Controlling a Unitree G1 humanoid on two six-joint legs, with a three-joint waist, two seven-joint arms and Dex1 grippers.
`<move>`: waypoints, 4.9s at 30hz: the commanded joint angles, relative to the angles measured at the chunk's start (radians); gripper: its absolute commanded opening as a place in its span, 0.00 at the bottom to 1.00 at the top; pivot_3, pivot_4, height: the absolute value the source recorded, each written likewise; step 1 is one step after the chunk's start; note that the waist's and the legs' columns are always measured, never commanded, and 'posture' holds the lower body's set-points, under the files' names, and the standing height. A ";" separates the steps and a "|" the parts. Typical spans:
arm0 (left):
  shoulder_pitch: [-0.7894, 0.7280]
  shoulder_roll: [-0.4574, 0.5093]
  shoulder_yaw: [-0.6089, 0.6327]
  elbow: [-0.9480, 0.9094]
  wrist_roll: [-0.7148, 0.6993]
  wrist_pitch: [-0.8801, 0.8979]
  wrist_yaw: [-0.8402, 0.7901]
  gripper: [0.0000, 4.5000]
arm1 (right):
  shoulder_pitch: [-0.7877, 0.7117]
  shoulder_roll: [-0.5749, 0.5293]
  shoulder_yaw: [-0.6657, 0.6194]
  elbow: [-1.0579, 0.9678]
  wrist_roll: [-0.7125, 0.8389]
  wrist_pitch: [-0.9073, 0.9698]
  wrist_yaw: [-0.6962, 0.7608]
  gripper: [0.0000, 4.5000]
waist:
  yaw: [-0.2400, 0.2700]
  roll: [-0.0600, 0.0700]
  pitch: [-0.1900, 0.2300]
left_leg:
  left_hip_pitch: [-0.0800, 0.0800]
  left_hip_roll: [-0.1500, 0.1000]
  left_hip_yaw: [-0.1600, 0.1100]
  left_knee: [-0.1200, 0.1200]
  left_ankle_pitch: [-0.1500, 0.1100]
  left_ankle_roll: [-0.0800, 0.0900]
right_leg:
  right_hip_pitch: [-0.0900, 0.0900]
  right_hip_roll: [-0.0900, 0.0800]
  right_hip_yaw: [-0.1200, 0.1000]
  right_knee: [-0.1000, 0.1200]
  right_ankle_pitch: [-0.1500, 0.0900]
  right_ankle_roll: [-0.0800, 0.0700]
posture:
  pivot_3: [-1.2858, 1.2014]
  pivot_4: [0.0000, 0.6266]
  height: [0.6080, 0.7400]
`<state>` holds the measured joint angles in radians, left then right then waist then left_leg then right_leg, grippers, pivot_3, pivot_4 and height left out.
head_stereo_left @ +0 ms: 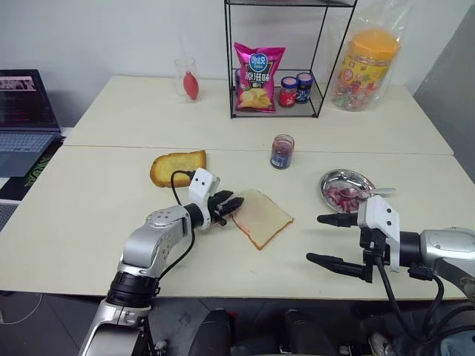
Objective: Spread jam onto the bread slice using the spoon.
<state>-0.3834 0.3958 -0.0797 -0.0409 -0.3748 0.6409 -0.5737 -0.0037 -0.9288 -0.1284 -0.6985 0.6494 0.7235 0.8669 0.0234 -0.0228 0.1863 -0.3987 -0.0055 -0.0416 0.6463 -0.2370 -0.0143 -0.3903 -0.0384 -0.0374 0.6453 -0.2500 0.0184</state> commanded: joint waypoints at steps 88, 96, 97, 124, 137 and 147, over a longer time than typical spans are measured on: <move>-0.339 0.157 -0.275 -0.300 0.140 -0.134 -0.480 1.00 | -0.458 0.580 -0.512 0.925 0.229 -0.035 -0.717 0.07 | -0.031 0.006 0.000 | 0.001 0.004 0.026 0.000 0.001 0.002 | -0.016 0.012 0.029 0.013 0.003 0.004 | 0.52 0.24 1.00; -0.299 0.182 -0.201 -0.300 0.119 -0.086 -0.433 1.00 | -0.432 0.564 -0.510 0.784 0.305 0.039 -0.736 0.01 | -0.031 0.006 0.000 | 0.001 0.004 0.025 0.000 0.001 0.002 | -0.016 0.012 0.029 0.014 0.003 0.004 | 0.52 0.24 1.00; -0.291 0.190 -0.186 -0.305 0.114 -0.074 -0.428 1.00 | -0.422 0.554 -0.502 0.750 0.306 0.050 -0.734 0.01 | -0.032 0.006 0.000 | 0.001 0.004 0.025 0.000 0.001 0.002 | -0.016 0.012 0.029 0.014 0.003 0.004 | 0.52 0.24 1.00; -0.165 0.294 0.108 -0.324 -0.046 0.191 -0.197 1.00 | -0.891 0.596 -0.004 0.792 -0.039 -0.189 -0.583 0.01 | -0.051 0.005 0.001 | 0.000 0.011 0.028 0.000 0.001 0.002 | -0.020 0.018 0.029 0.015 0.004 0.002 | 0.52 0.24 1.00; -0.158 0.249 0.182 -0.304 -0.103 0.233 -0.103 1.00 | -1.059 0.701 0.102 1.273 -0.309 -0.529 -0.444 0.01 | -0.052 0.005 0.001 | -0.001 0.012 0.028 -0.001 0.001 0.001 | -0.022 0.017 0.029 0.015 0.008 -0.004 | 0.52 0.24 1.00; -0.150 0.263 0.182 -0.294 -0.107 0.228 -0.099 1.00 | -1.098 0.756 0.132 1.462 -0.434 -0.674 -0.408 0.01 | -0.054 0.005 0.001 | -0.001 0.013 0.028 -0.001 0.001 0.001 | -0.022 0.017 0.030 0.016 0.008 -0.004 | 0.52 0.24 1.00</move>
<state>-0.5335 0.6419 0.0764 -0.3185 -0.4722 0.8832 -0.6691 -1.0619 -0.1773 -0.0007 0.7550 0.2456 0.1075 0.4525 -0.0301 -0.0180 0.1876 -0.3996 0.0076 -0.0138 0.6455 -0.2364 -0.0131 -0.4128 -0.0213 -0.0079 0.6618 -0.2421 0.0140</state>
